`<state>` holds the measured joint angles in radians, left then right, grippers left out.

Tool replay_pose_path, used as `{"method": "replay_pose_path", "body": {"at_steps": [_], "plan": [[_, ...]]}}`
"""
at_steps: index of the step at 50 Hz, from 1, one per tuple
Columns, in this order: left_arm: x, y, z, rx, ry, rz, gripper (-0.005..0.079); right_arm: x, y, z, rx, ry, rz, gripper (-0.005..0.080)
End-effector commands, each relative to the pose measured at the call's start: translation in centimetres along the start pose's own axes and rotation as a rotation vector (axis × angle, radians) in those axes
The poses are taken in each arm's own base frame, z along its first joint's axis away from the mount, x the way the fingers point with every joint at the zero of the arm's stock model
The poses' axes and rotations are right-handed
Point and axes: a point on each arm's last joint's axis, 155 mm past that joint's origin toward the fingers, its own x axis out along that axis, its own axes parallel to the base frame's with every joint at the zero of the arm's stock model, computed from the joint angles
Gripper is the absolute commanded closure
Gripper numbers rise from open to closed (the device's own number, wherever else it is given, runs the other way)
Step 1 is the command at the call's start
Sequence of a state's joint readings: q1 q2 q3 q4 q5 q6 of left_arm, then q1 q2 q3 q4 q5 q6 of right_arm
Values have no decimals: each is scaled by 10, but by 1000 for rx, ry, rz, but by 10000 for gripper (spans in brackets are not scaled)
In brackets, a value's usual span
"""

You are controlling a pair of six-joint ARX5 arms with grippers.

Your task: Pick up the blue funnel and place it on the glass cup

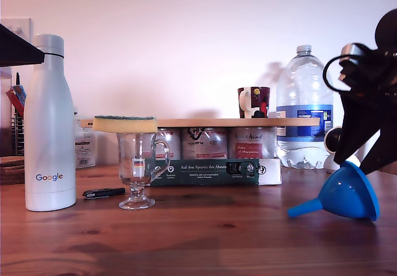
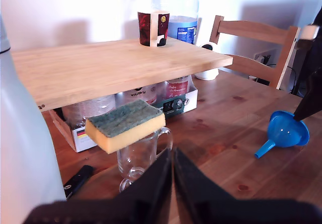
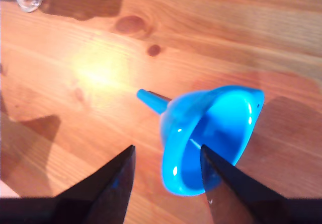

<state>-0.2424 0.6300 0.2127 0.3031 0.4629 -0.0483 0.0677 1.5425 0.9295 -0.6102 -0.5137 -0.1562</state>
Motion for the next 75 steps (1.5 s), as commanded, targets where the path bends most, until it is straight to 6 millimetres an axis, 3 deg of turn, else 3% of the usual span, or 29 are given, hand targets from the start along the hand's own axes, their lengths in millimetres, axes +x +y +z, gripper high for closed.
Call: {"method": "replay_pose_path", "body": {"at_steps": [1, 24, 35, 40, 59, 66, 75], "plan": [[0, -1, -7, 1, 8, -3, 766, 3, 0, 4, -13, -2, 2, 382], [-1, -2, 7, 28, -47, -6, 766, 8, -3, 0, -3, 19, 4, 429], [-1, -2, 7, 26, -47, -6, 766, 11, -4, -5, 7, 39, 9, 621], [-1, -2, 7, 28, -47, -6, 766, 13, -3, -7, 7, 48, 11, 763], [8, -2, 0, 14, -13, -14, 766, 16, 5, -9, -23, 64, 21, 763], [16, 4, -7, 26, 23, 3, 766, 20, 18, -18, -48, 104, 38, 763], [28, 17, 0, 57, 4, 53, 766, 27, 40, -33, -90, 175, 64, 763]]}}
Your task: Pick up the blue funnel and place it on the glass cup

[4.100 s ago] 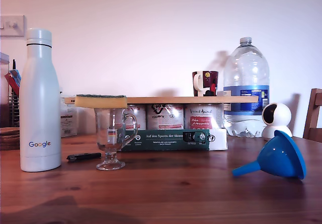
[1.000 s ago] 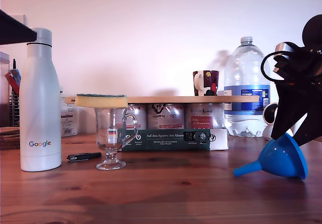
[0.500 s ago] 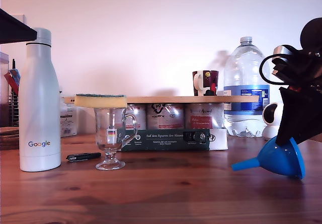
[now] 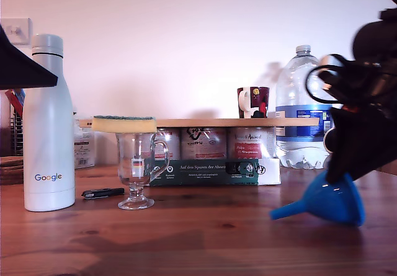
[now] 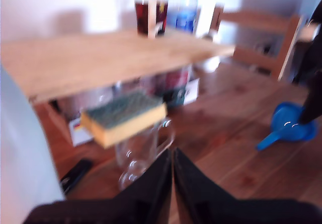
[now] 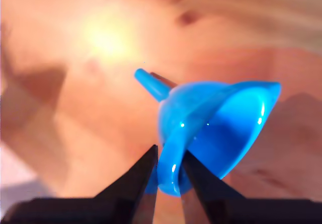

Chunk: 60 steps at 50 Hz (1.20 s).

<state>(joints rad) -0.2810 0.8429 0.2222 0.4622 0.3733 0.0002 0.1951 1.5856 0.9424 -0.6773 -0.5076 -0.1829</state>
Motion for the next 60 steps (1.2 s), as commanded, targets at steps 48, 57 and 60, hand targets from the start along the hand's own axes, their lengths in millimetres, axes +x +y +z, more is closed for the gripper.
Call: {"method": "replay_pose_path", "body": {"at_steps": [48, 57, 60], "plan": [[81, 23, 11, 48, -83, 108, 766, 18, 47, -20, -114, 109, 55, 763], [82, 29, 18, 72, -94, 147, 766, 18, 47, -20, -115, 108, 55, 763], [82, 31, 15, 70, -84, 156, 766, 18, 47, -19, -118, 105, 54, 763]]}}
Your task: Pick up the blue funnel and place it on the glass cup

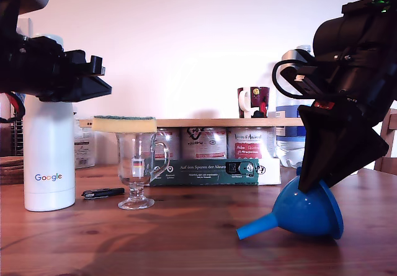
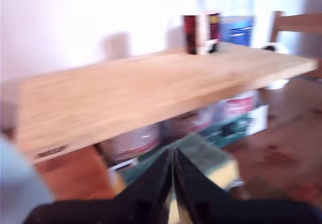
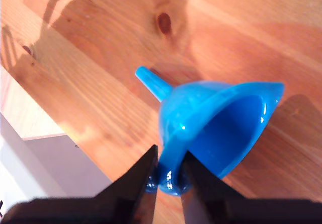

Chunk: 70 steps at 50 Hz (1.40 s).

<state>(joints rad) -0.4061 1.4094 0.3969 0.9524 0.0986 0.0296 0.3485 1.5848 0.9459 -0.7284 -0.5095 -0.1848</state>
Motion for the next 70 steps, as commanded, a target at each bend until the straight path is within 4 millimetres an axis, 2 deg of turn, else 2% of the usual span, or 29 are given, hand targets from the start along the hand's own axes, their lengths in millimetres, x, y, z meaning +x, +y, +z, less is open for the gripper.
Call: {"method": "replay_pose_path", "body": {"at_steps": [1, 8, 17, 20, 25, 35, 42, 49, 58, 70], "plan": [[1, 0, -4, 4, 9, 4, 766, 0, 0, 0, -8, 0, -3, 763], [4, 1, -15, 2, 37, 9, 766, 0, 0, 1, -10, -3, -3, 763], [9, 5, -73, -20, 221, 31, 766, 0, 0, 1, -10, -3, -3, 763], [7, 5, -79, -21, 244, 31, 766, 0, 0, 1, -10, -3, -3, 763], [7, 1, -70, -9, 223, 35, 766, 1, 0, 1, -11, -3, -3, 763], [-2, -7, -33, 23, 153, 22, 766, -1, 0, 4, -16, -11, -4, 763], [-14, -12, -22, 31, 166, 10, 766, -4, 2, 15, -33, -43, 0, 763], [-28, -15, -19, 37, 203, -5, 766, -13, 5, 34, -65, -91, -7, 763], [-48, -24, -17, 26, 248, -53, 766, -34, 17, 70, -155, -165, -22, 763], [-66, -42, -35, 4, 346, -151, 766, -51, 35, 105, -364, -210, -143, 763]]}}
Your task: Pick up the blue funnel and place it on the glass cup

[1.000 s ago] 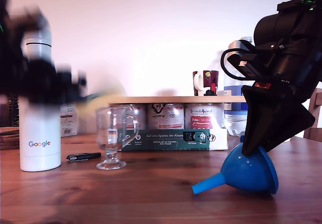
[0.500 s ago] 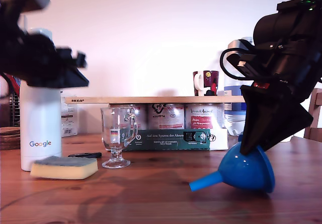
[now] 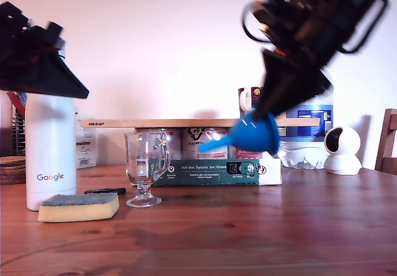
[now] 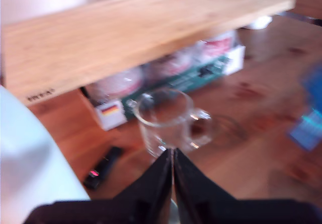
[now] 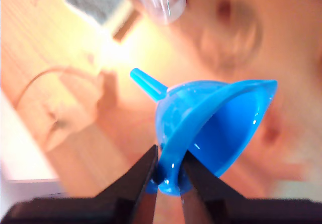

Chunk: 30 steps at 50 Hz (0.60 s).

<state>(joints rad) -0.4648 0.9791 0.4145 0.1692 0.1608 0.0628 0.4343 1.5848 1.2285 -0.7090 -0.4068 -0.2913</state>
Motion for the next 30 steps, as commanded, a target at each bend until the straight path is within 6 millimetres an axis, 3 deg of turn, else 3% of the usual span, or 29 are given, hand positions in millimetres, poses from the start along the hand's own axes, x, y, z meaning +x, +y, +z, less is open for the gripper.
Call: {"method": "replay_pose_path", "body": {"at_steps": [1, 12, 30], "plan": [[0, -5, -7, 2, 23, -22, 766, 0, 6, 7, -73, 1, -22, 763], [-1, -11, -8, -26, 31, -53, 766, -5, 6, 27, -302, 27, -180, 763], [-12, -11, 7, -16, -22, -50, 766, -9, 9, 54, -616, 49, -383, 763]]}}
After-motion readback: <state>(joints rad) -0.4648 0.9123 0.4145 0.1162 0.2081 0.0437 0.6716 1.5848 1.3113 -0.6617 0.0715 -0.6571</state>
